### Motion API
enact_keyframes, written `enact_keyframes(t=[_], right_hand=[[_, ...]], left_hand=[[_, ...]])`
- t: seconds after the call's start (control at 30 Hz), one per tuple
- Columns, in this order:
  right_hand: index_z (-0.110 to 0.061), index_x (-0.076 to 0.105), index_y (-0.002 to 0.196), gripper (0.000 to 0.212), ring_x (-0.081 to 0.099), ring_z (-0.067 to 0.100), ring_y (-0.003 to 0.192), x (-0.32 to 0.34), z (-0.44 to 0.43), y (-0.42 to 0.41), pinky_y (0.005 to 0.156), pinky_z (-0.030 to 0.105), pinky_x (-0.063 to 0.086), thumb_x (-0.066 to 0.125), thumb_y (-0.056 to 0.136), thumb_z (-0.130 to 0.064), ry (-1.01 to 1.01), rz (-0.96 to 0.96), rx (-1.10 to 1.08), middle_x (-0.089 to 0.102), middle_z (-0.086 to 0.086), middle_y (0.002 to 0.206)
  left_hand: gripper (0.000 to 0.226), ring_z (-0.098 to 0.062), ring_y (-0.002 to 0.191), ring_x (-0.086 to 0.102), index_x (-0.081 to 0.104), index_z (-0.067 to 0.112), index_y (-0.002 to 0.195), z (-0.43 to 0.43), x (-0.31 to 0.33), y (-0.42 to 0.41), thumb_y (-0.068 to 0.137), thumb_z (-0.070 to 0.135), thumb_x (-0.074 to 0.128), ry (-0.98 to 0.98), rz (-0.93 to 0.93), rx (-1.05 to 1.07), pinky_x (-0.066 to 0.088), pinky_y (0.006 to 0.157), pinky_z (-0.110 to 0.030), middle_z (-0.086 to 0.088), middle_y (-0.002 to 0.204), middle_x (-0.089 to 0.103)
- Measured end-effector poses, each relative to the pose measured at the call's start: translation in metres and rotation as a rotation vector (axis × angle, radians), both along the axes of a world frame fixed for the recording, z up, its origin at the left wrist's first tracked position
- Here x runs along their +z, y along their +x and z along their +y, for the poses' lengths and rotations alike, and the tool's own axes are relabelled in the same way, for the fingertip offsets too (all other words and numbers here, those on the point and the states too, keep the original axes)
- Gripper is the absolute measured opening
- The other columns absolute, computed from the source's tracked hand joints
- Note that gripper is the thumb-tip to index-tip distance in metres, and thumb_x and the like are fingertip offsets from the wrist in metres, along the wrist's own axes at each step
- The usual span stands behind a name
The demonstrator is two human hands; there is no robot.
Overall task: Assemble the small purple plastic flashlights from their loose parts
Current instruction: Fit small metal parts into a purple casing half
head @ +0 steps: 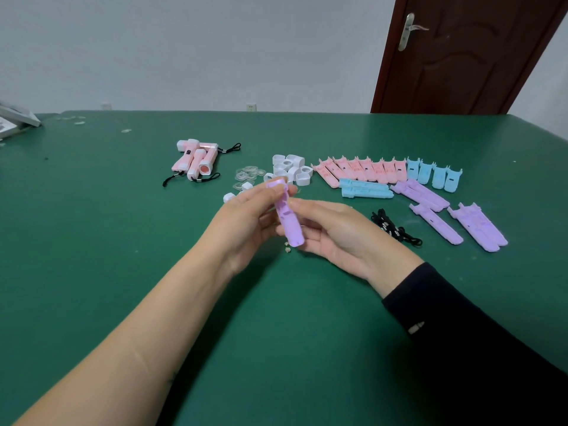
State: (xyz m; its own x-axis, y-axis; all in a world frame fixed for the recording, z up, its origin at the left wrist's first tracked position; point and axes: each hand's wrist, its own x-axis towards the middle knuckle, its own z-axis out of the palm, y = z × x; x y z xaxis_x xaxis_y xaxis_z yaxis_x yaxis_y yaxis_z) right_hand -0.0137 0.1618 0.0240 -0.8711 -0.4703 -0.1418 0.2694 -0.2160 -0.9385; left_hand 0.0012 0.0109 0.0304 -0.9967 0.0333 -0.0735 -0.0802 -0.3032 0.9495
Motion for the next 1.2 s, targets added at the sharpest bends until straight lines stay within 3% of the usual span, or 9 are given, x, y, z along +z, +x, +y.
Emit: enact_keyframes(t=[0.07,0.17,0.27,0.4,0.5,0.7,1.0,1.2], right_hand=[[-0.01,0.067,0.108,0.03,0.072,0.016,0.086,0.003,0.004,-0.003,0.07,0.024,0.057,0.069,0.086,-0.029,0.077,0.034,-0.105,0.075,0.004,0.096],[-0.017,0.066,0.098,0.008,0.067,0.005,0.064,0.003,0.012,-0.01,0.059,0.017,0.053,0.06,0.093,-0.016,0.187,0.108,-0.39,0.073,-0.001,0.087],[-0.026,0.065,0.089,0.019,0.056,-0.005,0.053,-0.004,0.018,-0.016,0.053,0.013,0.046,0.056,0.09,-0.009,0.407,0.282,-0.519,0.068,-0.01,0.081],[-0.032,0.066,0.083,0.017,0.05,-0.009,0.061,-0.013,0.013,-0.013,0.057,0.006,0.037,0.062,0.086,-0.016,0.778,0.683,-0.405,0.06,-0.019,0.074],[-0.031,0.069,0.088,0.009,0.043,0.004,0.085,-0.019,0.011,-0.011,0.073,0.022,0.039,0.063,0.088,-0.024,1.056,0.934,-0.233,0.06,-0.016,0.085],[-0.03,0.07,0.089,0.005,0.039,0.008,0.094,-0.014,0.014,-0.008,0.083,0.031,0.043,0.066,0.087,-0.031,1.144,1.03,-0.08,0.061,-0.014,0.089],[-0.028,0.069,0.1,0.014,0.043,0.01,0.096,-0.012,0.018,-0.01,0.083,0.032,0.043,0.056,0.095,-0.027,1.22,1.003,-0.101,0.053,-0.014,0.092],[-0.029,0.066,0.091,0.006,0.044,0.01,0.096,-0.013,0.013,-0.005,0.083,0.031,0.044,0.062,0.09,-0.033,1.204,1.007,-0.05,0.058,-0.011,0.095]], left_hand=[[0.012,-0.009,0.075,0.07,0.07,0.016,0.093,-0.008,0.003,-0.004,0.095,0.021,0.059,0.096,-0.083,0.091,0.056,0.062,-0.02,0.001,0.089,0.074],[0.01,-0.004,0.07,0.071,0.07,0.014,0.091,-0.023,0.009,-0.009,0.092,0.023,0.065,0.261,-0.198,0.205,0.057,0.058,-0.018,0.003,0.083,0.076],[0.013,-0.006,0.063,0.07,0.067,0.008,0.095,-0.034,0.013,-0.011,0.091,0.02,0.066,0.435,-0.24,0.235,0.051,0.043,-0.02,-0.003,0.085,0.075],[0.014,-0.004,0.059,0.068,0.066,0.009,0.093,-0.041,0.014,-0.012,0.089,0.022,0.067,0.47,-0.247,0.254,0.048,0.041,-0.016,-0.003,0.086,0.075],[0.014,-0.005,0.059,0.068,0.066,0.008,0.094,-0.046,0.014,-0.014,0.09,0.021,0.067,0.485,-0.245,0.297,0.048,0.041,-0.016,-0.004,0.086,0.075],[0.013,-0.004,0.064,0.068,0.066,0.01,0.095,-0.048,0.012,-0.015,0.089,0.021,0.069,0.363,-0.249,0.3,0.051,0.045,-0.017,-0.002,0.093,0.075],[0.008,-0.006,0.06,0.068,0.069,0.011,0.088,-0.043,0.007,-0.015,0.09,0.019,0.068,0.263,-0.234,0.281,0.05,0.048,-0.018,0.0,0.083,0.074],[0.027,-0.009,0.06,0.069,0.078,0.014,0.065,-0.038,0.003,-0.013,0.089,0.019,0.068,0.193,-0.234,0.217,0.055,0.056,-0.02,0.0,0.077,0.074]])
